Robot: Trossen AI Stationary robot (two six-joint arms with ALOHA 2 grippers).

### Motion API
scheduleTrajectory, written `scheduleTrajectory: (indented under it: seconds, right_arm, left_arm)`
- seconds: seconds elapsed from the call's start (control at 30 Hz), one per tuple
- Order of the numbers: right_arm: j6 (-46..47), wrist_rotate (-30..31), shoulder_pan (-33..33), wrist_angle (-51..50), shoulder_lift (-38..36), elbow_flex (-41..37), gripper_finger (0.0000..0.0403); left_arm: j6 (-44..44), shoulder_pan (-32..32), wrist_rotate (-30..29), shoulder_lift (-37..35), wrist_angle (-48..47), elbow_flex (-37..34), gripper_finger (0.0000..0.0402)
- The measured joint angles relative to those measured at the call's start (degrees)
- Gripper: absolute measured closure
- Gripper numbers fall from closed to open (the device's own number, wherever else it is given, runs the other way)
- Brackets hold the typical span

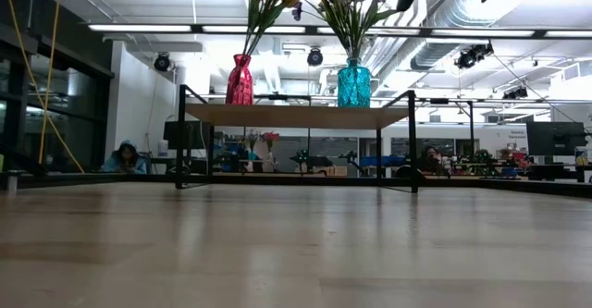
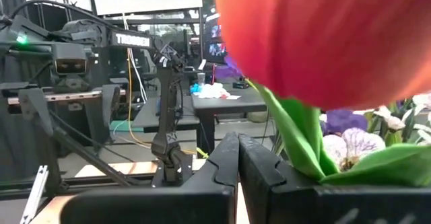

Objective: Pick and place flowers into a vace then onto a shelf
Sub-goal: Adjust the orange flower in the blue vase

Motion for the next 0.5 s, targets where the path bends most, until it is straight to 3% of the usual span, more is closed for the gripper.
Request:
scheduleTrajectory:
  seconds: [0.5]
  right_arm:
    - [-0.71, -1.84, -3.73, 2.8, 0.13, 0.0, 0.0402]
  left_arm:
    - [-0.24, 0.0, -0.99, 0.0, 0.0, 0.0, 0.0009]
